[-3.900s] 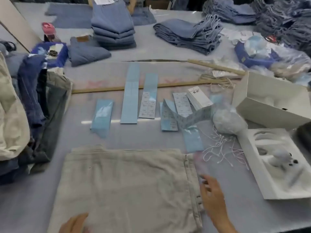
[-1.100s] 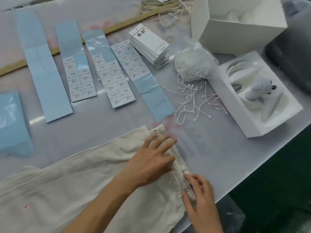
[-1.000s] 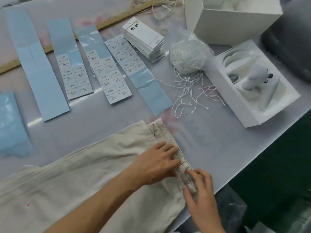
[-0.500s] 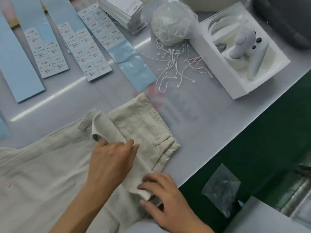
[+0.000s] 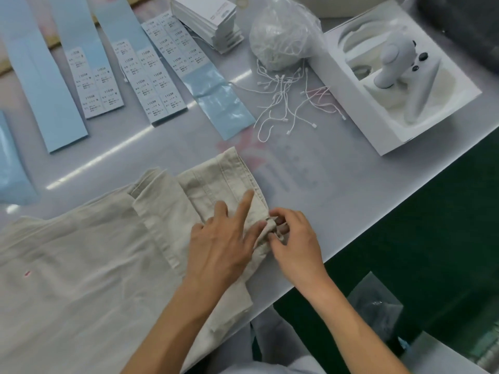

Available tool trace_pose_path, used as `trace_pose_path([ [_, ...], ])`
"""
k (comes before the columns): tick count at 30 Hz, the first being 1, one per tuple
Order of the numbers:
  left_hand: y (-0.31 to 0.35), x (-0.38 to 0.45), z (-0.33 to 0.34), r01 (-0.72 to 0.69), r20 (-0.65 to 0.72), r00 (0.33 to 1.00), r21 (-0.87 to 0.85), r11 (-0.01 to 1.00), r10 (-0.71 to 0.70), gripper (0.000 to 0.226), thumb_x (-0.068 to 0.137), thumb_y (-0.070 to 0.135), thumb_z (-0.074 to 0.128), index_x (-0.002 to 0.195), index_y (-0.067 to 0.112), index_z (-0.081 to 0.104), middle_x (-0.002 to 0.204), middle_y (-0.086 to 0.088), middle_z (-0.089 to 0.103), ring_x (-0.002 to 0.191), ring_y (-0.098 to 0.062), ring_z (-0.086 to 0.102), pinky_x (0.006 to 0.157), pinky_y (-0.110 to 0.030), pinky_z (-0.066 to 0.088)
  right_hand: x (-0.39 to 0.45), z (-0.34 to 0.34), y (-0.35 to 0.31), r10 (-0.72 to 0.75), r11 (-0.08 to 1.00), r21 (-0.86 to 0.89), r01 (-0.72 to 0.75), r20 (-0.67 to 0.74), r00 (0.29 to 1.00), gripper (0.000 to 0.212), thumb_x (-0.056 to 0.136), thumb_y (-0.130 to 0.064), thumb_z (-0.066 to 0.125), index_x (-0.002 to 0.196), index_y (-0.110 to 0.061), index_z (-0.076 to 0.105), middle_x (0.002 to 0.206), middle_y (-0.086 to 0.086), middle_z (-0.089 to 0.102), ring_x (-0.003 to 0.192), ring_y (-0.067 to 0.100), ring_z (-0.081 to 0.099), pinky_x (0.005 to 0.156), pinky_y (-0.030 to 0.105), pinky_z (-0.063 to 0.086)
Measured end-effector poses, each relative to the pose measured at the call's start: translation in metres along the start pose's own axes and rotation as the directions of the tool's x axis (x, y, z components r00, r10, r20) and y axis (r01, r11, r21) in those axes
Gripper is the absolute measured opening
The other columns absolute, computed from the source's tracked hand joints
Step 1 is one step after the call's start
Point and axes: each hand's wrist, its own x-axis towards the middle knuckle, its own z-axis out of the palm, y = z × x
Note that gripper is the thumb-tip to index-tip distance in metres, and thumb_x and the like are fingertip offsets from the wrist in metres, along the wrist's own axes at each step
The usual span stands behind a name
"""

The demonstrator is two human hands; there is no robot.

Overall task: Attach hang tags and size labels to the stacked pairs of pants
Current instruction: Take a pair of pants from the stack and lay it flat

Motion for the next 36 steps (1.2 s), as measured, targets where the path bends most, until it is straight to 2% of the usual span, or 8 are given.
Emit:
trace_pose_path([
  [6, -0.002, 0.012, 0.003, -0.029, 0.11, 0.993, -0.21, 0.977, 0.053, 0.052, 0.088, 0.078, 0.032, 0.119, 0.04, 0.05, 0.114, 0.007, 0.04, 0.099, -0.015, 0.05, 0.064, -0.036, 0.05, -0.011, 0.005, -0.001, -0.014, 0.99, 0.143, 0.01, 0.024, 1.0, 0.026, 0.089, -0.007, 0.071, 0.108, -0.025, 0.072, 0.113, -0.014, 0.05, 0.111, 0.014, 0.053, 0.094, 0.033, 0.051],
  [9, -0.02, 0.002, 0.003, -0.04, 0.028, 0.998, -0.466, 0.884, 0.06, 0.026, 0.095, 0.039, 0.064, 0.12, 0.032, 0.06, 0.105, 0.012, 0.058, 0.087, -0.007, 0.057, 0.072, -0.032, 0.054, -0.013, 0.005, -0.001, -0.058, 0.992, 0.115, 0.058, -0.002, 0.998, 0.018, 0.092, -0.014, 0.072, 0.104, -0.027, 0.073, 0.11, -0.014, 0.051, 0.104, 0.009, 0.057, 0.088, 0.029, 0.052],
  [12, -0.033, -0.01, 0.002, 0.107, 0.007, 0.99, -0.68, 0.725, -0.14, 0.039, 0.088, -0.001, 0.061, 0.103, 0.035, 0.067, 0.081, 0.016, 0.062, 0.066, -0.006, 0.055, 0.061, -0.018, 0.045, -0.015, 0.005, 0.002, -0.105, 0.993, 0.041, 0.107, -0.059, 0.993, 0.02, 0.093, -0.014, 0.071, 0.105, -0.029, 0.068, 0.107, -0.019, 0.052, 0.096, 0.006, 0.059, 0.083, 0.026, 0.053],
  [16, -0.042, -0.018, -0.015, 0.153, -0.069, 0.938, -0.797, 0.585, -0.34, 0.033, 0.079, 0.01, 0.051, 0.081, 0.037, 0.071, 0.078, 0.017, 0.068, 0.069, -0.004, 0.061, 0.063, -0.01, 0.041, -0.013, 0.001, 0.01, -0.111, 0.981, -0.169, 0.097, -0.077, 0.991, 0.033, 0.094, -0.014, 0.067, 0.125, -0.025, 0.066, 0.115, -0.014, 0.051, 0.104, 0.007, 0.049, 0.089, 0.033, 0.053],
  [20, -0.047, -0.02, -0.027, 0.178, -0.143, 0.912, -0.707, 0.684, -0.385, 0.031, 0.083, 0.016, 0.051, 0.081, 0.039, 0.071, 0.082, 0.015, 0.067, 0.077, -0.004, 0.062, 0.064, -0.007, 0.04, -0.005, 0.001, 0.001, -0.26, 0.895, -0.384, 0.226, -0.039, 0.965, 0.04, 0.092, -0.028, 0.069, 0.13, -0.018, 0.065, 0.117, -0.005, 0.054, 0.108, 0.014, 0.04, 0.086, 0.033, 0.05],
  [26, -0.056, -0.019, -0.024, 0.286, -0.115, 0.918, -0.469, 0.835, -0.379, 0.017, 0.09, 0.026, 0.07, 0.106, 0.024, 0.077, 0.091, 0.015, 0.056, 0.08, -0.005, 0.055, 0.067, -0.013, 0.039, 0.011, 0.015, -0.023, -0.131, 0.941, -0.301, 0.153, 0.093, 0.987, 0.03, 0.094, -0.023, 0.068, 0.124, -0.021, 0.063, 0.104, -0.008, 0.057, 0.099, 0.015, 0.051, 0.094, 0.039, 0.045],
  [31, -0.044, -0.021, -0.033, 0.125, -0.205, 0.95, -0.438, 0.89, -0.235, 0.035, 0.087, 0.004, 0.073, 0.12, 0.015, 0.072, 0.122, 0.0, 0.047, 0.098, -0.007, 0.048, 0.073, -0.007, 0.04, -0.021, 0.013, -0.046, -0.42, 0.809, -0.394, 0.437, 0.132, 0.898, 0.027, 0.088, -0.005, 0.071, 0.113, -0.013, 0.071, 0.093, 0.0, 0.06, 0.084, 0.02, 0.054, 0.073, 0.036, 0.046],
  [36, -0.029, -0.016, -0.043, 0.194, -0.143, 0.947, -0.462, 0.865, -0.289, 0.027, 0.093, 0.051, 0.064, 0.109, 0.029, 0.068, 0.112, 0.011, 0.051, 0.098, -0.01, 0.055, 0.069, -0.02, 0.042, -0.065, 0.034, -0.057, -0.511, 0.725, -0.394, 0.565, 0.241, 0.825, 0.038, 0.092, -0.007, 0.065, 0.129, -0.007, 0.066, 0.111, 0.006, 0.068, 0.1, 0.021, 0.065, 0.088, 0.032, 0.053],
])
